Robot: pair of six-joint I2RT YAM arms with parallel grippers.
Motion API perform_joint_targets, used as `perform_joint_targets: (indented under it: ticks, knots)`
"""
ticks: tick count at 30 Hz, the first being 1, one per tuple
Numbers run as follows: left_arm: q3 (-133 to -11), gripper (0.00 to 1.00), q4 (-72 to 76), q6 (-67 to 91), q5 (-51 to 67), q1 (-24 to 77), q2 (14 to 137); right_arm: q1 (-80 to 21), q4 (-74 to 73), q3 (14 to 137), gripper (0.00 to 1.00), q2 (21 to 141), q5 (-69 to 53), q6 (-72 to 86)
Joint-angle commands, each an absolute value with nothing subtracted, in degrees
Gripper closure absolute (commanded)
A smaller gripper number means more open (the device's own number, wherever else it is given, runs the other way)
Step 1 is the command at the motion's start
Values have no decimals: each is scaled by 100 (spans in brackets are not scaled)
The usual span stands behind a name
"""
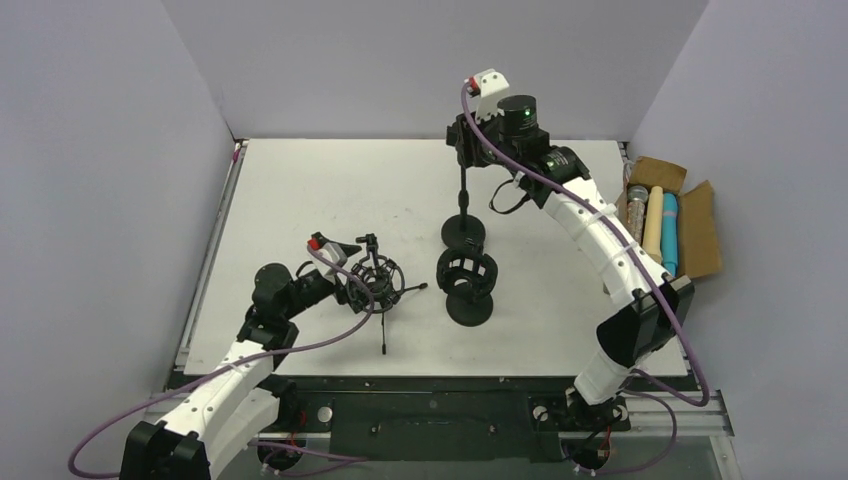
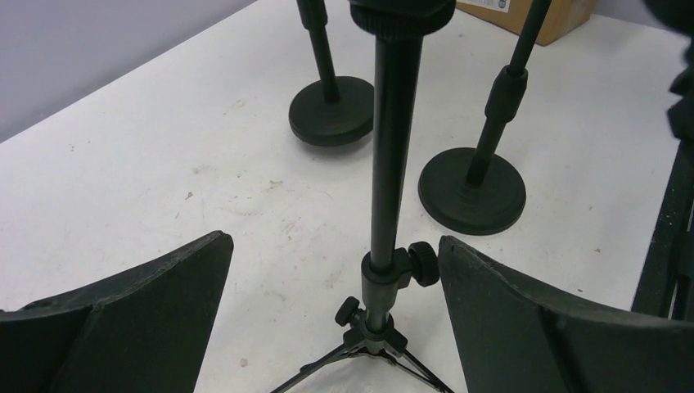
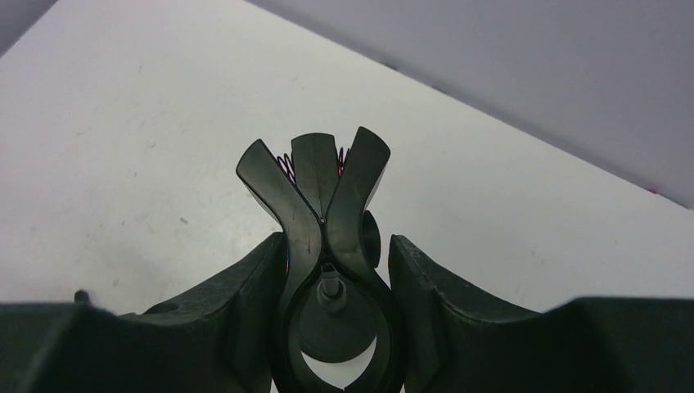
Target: Attach the microphones to the stand
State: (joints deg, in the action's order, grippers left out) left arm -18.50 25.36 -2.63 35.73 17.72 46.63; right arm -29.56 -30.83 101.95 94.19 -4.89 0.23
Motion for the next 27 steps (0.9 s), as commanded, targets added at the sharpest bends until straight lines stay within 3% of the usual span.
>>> perform_joint_targets:
  ticks: [1, 10, 22, 24, 27]
  knots:
    - [-1600, 4, 3495, -36, 3475, 1802, 4523, -2582, -1563, 10550, 100, 9640, -220, 653]
    - [-1300, 4, 3620, 302, 3187, 1793, 4025, -2318, -581, 10781, 100, 10499, 340, 1018]
    - [-1314, 3, 5083, 787, 3484, 1819, 4985, -2214, -455, 10972, 100, 10898, 298, 1022]
    - [-1351, 16, 5213, 666, 3657, 1819, 5117, -2214, -497, 10940, 89, 10907, 114, 1058]
    - [-1402, 34, 5359, 537, 3757, 1819, 5312, -2215, -588, 10890, 57, 10890, 48, 1123]
